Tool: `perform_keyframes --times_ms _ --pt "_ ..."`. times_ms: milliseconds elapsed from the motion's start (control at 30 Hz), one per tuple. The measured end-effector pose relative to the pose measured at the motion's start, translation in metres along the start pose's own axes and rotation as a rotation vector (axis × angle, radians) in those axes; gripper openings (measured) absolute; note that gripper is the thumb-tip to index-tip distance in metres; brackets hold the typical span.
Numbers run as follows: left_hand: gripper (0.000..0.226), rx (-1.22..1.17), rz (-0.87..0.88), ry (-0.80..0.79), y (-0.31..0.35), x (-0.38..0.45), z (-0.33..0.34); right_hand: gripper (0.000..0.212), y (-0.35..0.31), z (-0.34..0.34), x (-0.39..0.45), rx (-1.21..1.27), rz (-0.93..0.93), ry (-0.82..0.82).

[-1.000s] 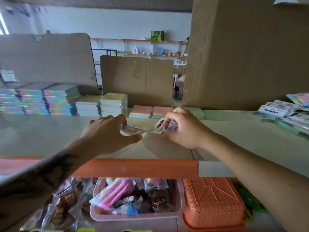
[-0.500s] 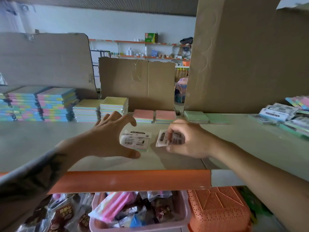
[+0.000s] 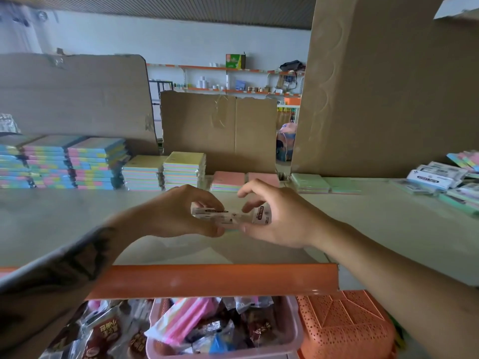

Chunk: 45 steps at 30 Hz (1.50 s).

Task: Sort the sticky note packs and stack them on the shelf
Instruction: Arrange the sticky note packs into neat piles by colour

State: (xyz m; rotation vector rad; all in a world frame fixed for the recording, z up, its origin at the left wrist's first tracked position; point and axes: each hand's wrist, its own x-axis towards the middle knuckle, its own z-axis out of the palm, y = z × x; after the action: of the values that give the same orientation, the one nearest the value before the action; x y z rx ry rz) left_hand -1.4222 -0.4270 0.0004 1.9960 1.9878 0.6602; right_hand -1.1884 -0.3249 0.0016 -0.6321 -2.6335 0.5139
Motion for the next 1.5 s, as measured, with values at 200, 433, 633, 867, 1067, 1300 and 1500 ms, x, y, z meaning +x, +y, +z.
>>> perform_keyframes --times_ms 200,433,633,867,1067,1300,1500 --pt "0.053 -0.378 -0.005 0.068 0.014 -0.004 -0.001 0.044 -0.002 0.002 0.002 -0.014 -0.122 0.099" --pt "0.064 -0.695 -0.064 0.103 0.028 -0.011 -0.004 0.008 -0.012 -0.004 0.002 0.277 -0.028 0.295" --pt "0.032 -0.924 -0.109 0.162 0.027 -0.014 0.005 0.009 -0.019 -0.006 -0.001 0.707 0.154 0.283" --pt "0.012 -0.962 -0.072 0.311 0.032 -0.017 0.012 0.028 -0.027 0.006 -0.003 0.628 0.176 0.265" --pt "0.034 -0.857 -0.068 0.339 0.021 -0.023 0.001 0.071 -0.022 0.008 -0.001 0.131 -0.128 0.343" --pt "0.045 -0.618 -0.079 0.241 -0.008 -0.035 -0.014 0.062 -0.04 0.018 0.029 -0.181 -0.294 0.118" --pt "0.1 0.127 -0.098 0.137 -0.025 -0.058 -0.05 0.061 -0.054 0.036 0.054 0.033 -0.166 0.075"
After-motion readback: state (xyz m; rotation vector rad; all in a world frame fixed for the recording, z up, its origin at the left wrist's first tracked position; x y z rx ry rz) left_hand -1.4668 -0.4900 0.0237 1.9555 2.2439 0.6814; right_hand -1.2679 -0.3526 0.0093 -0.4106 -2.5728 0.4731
